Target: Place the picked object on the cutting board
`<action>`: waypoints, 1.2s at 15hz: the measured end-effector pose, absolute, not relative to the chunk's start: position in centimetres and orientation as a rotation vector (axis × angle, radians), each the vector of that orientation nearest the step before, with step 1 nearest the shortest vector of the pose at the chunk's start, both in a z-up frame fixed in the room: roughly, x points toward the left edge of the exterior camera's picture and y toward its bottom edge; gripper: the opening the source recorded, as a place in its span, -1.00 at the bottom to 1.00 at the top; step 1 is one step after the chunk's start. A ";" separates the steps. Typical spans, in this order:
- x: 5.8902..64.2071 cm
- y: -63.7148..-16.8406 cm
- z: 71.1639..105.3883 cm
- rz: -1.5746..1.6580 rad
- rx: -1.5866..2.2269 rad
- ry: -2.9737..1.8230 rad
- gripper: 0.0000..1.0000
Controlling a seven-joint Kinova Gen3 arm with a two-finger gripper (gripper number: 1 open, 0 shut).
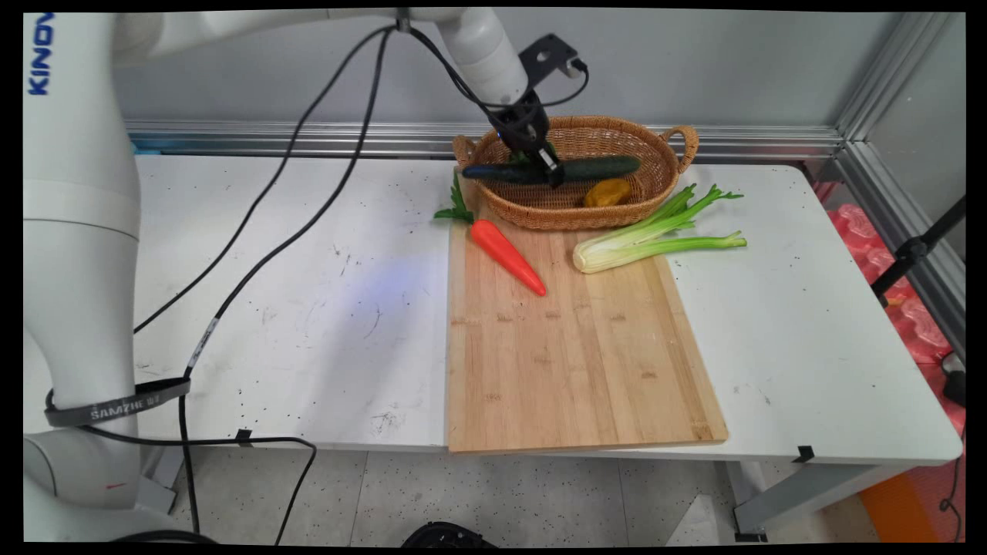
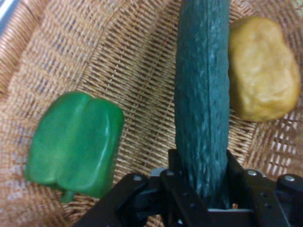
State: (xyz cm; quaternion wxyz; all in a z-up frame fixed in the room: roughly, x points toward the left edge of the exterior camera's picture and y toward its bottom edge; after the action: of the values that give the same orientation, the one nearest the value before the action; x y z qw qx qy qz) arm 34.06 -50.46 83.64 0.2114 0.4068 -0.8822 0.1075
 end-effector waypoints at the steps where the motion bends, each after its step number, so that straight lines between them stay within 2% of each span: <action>1: 34.1 -50.2 84.2 0.307 1.119 -2.454 -1.00; 8: 35.2 -46.8 91.3 0.394 1.075 -2.434 -1.00; 12: 34.8 -43.2 95.0 0.384 1.083 -2.382 -1.00; 18: 33.1 -37.7 97.4 0.324 1.116 -2.316 -1.00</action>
State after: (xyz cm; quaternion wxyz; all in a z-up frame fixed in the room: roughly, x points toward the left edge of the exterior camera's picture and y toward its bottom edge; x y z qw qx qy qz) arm 33.11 -37.71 97.38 0.2717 0.4144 -0.8602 0.1204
